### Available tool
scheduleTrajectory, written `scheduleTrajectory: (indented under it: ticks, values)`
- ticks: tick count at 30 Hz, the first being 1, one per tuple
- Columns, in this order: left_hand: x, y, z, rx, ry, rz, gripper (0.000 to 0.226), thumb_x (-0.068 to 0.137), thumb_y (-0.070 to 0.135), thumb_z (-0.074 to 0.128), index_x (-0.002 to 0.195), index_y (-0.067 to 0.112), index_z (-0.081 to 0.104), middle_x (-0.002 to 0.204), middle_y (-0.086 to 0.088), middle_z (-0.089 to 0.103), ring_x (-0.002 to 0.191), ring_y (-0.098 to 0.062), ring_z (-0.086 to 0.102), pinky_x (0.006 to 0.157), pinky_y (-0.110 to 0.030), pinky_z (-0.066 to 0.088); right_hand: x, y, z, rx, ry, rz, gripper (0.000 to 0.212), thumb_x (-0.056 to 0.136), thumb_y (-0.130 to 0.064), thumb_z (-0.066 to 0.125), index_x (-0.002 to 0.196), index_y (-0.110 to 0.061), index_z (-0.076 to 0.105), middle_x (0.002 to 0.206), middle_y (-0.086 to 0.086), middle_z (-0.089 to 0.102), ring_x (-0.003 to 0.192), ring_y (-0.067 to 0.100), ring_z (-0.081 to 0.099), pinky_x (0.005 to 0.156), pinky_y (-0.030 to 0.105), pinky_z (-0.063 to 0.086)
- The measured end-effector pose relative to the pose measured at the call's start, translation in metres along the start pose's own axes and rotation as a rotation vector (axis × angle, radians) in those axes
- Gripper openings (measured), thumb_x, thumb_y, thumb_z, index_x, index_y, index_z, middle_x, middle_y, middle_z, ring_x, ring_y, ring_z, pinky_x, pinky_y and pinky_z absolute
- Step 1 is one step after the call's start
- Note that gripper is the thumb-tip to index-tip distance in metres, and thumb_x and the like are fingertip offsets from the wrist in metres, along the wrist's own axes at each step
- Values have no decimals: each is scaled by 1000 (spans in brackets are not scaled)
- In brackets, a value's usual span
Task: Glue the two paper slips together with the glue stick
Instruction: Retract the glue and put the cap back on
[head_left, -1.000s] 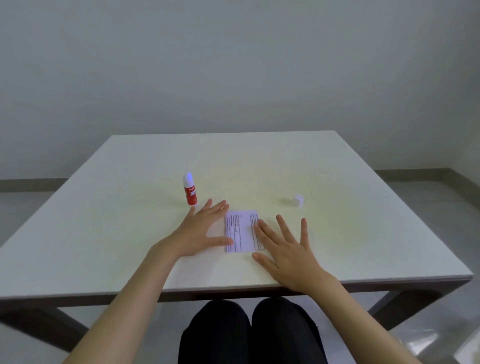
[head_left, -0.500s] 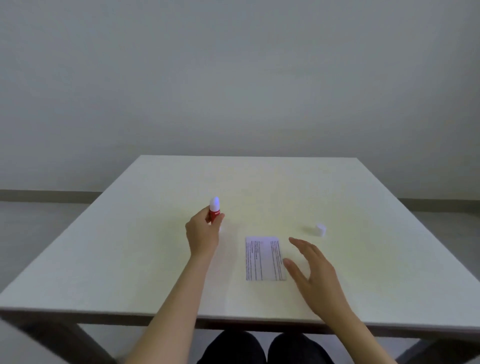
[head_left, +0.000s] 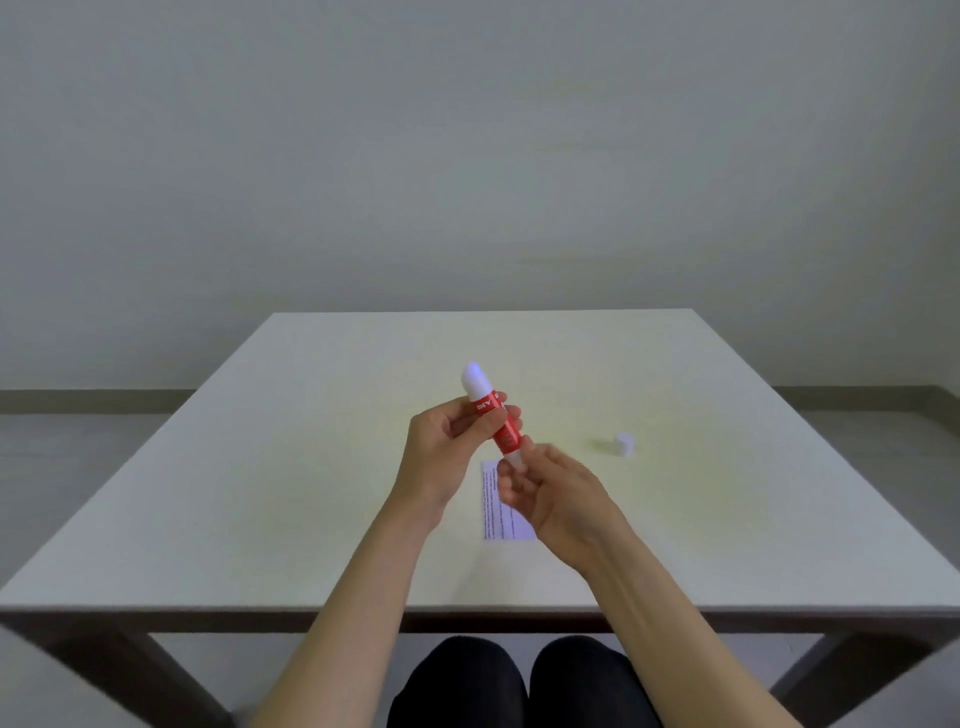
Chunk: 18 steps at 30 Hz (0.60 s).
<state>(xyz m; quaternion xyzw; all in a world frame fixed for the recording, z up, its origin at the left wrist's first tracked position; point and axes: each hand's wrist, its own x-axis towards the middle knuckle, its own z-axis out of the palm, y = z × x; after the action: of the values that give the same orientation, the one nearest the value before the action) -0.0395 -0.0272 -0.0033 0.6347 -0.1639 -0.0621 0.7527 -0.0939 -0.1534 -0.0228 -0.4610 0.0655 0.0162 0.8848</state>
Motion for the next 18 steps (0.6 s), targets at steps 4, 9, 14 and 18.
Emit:
scheduleTrajectory:
  ticks: [4,9,14,18]
  values:
    - [-7,4,9,-10,10,-8,10,81,20,69,89,20,75,90,-3,78,90,-21,73,91,-32,50,-7,22,-8,-1026,273,-759,19,83,-9,67,82,-12,49,80,2,65,66,21,64,57,27,52]
    - [-10,9,10,3,0,-4,7,77,21,72,83,22,75,88,-2,78,88,-16,73,86,-21,50,-11,9,-4,-441,175,-250,32,90,-39,57,107,-12,52,77,5,70,64,24,69,60,31,57]
    - [-11,13,9,-8,-16,11,9,83,17,67,88,20,74,90,-1,78,88,-17,73,81,-19,54,-14,-3,-2,-14,-115,107,37,94,-35,47,90,-2,62,62,7,67,49,16,62,49,23,53]
    - [-10,12,12,-41,-9,-8,10,84,17,66,92,17,73,90,-2,78,89,-20,73,87,-25,54,-13,20,-9,-1012,275,-823,10,85,-14,66,87,-6,60,68,3,65,55,16,61,53,21,49]
